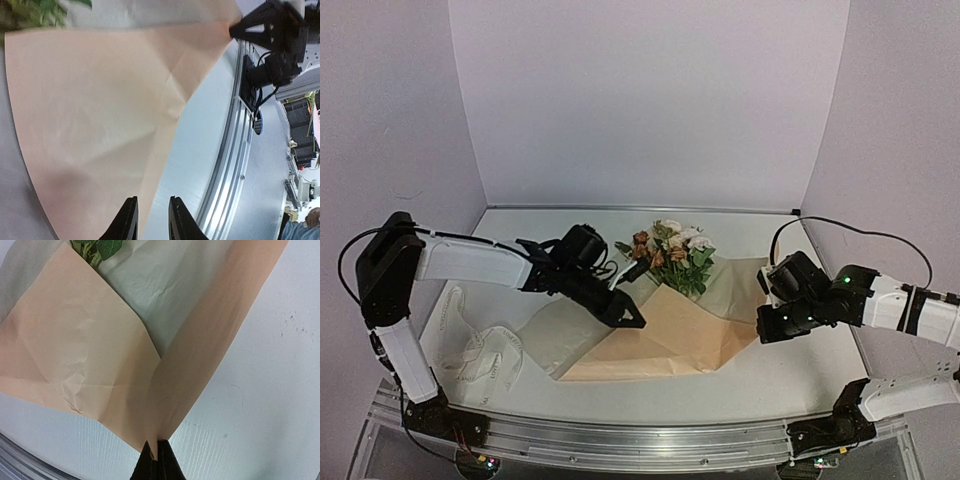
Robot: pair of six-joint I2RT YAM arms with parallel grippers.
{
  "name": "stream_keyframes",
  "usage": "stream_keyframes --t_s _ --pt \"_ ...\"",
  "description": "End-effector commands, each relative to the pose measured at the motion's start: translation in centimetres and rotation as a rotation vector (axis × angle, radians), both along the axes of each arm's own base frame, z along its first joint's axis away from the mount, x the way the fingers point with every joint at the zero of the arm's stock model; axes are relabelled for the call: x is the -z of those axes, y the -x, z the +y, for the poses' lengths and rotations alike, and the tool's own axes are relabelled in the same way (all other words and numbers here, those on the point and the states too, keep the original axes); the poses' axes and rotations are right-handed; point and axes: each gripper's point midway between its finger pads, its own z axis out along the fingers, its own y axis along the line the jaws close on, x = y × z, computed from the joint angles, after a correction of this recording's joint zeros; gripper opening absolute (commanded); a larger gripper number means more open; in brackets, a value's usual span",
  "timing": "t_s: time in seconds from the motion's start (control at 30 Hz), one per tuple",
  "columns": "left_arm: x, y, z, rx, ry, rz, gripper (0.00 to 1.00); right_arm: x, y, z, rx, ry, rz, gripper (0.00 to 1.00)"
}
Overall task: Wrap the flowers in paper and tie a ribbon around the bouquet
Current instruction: Fold the one-fourth-folded wrapping paper at the center of the board.
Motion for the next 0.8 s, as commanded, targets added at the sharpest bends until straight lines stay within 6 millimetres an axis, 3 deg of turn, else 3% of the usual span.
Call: stream_keyframes --t_s 0.0,0.17,0.37,0.57,0.77 --pt "1.0 4.7 3.5 -0.003 -0.042 0.119 0.21 -0.5 -0.1 -0.5 0.004 0.024 -0.026 0.0" --pt "3.9 7.3 5.6 -0.001 -0.131 0.17 0.18 -0.6 -0.1 -0.5 -0.001 0.035 -0.027 0.0" --pt "7.3 5.1 5.9 -0.087 -0.247 0.128 0.14 -0.8 -0.1 -0.4 -0.01 0.042 -0.035 0.0" --pt "10.1 4.3 6.2 -0.119 -0.325 0.125 0.11 -1.6 -0.1 0.8 -0.049 0.038 -0.038 0.0" --pt "10.8 3.4 6.1 -0.155 -0.342 0.11 0.1 -2.3 -0.3 3.1 -0.088 0.001 -0.019 0.0"
